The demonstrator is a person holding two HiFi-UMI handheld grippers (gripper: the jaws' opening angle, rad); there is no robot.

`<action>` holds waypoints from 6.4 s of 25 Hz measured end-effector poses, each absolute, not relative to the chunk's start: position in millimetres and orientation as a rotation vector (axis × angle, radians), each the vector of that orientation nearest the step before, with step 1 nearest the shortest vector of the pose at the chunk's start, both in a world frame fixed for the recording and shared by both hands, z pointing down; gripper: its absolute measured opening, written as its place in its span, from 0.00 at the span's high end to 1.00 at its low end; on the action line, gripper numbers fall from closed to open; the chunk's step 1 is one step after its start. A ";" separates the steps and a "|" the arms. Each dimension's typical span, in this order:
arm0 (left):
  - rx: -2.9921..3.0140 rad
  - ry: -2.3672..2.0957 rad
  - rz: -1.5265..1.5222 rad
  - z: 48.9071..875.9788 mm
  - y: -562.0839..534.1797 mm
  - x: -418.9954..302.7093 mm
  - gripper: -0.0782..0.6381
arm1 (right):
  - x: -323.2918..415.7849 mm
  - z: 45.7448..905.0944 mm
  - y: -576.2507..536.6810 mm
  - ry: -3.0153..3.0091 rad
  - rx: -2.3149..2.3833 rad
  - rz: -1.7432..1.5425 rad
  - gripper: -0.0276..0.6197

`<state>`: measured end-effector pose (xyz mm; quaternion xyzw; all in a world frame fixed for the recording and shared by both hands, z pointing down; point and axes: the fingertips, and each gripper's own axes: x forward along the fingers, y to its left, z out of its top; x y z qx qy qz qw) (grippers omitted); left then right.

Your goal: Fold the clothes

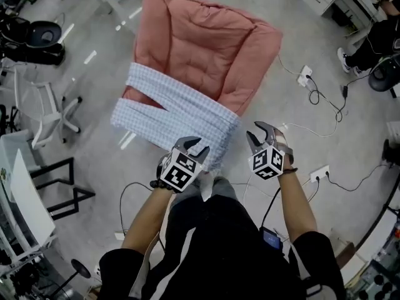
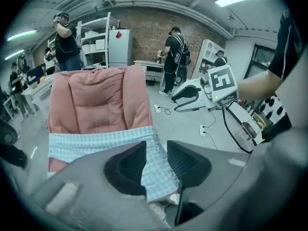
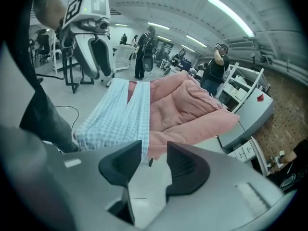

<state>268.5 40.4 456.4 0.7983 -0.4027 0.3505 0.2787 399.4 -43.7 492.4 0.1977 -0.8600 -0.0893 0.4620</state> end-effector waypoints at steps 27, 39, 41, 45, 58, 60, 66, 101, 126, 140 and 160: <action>2.447 -0.622 1.156 470.7 -90.8 59.4 0.70 | 279.3 504.9 -70.6 -1.888 0.949 0.153 0.72; 2.531 -0.410 1.316 530.5 -131.5 87.0 0.70 | 305.9 552.6 -68.6 -1.804 0.982 0.256 0.73; 2.545 -0.378 1.347 547.0 -136.4 98.7 0.70 | 311.8 565.1 -70.3 -1.809 0.976 0.275 0.73; 2.561 -0.350 1.373 575.9 -145.4 119.1 0.70 | 329.8 588.7 -70.4 -1.816 0.952 0.289 0.74; 2.608 -0.029 1.690 640.4 -153.8 169.0 0.64 | 367.2 622.4 -57.6 -1.867 0.887 0.330 0.74; 2.592 0.035 1.734 649.5 -153.4 169.2 0.64 | 373.2 628.7 -60.6 -1.878 0.869 0.332 0.74; 2.480 0.101 1.782 673.8 -153.4 156.7 0.64 | 388.9 655.9 -71.6 -1.896 0.739 0.326 0.73; 2.398 0.110 1.820 695.5 -133.3 140.3 0.85 | 390.6 707.9 -73.1 -1.870 0.384 0.260 0.90; 2.619 -0.107 1.803 594.5 -56.4 125.7 0.85 | 402.1 602.4 -2.2 -1.834 0.814 0.067 0.91; 2.635 -0.200 1.881 583.4 54.6 103.8 0.85 | 386.3 608.6 116.3 -1.791 0.908 0.079 0.91; 2.594 -0.560 1.749 654.8 135.8 83.3 0.84 | 373.9 686.3 182.2 -1.840 0.813 0.020 0.91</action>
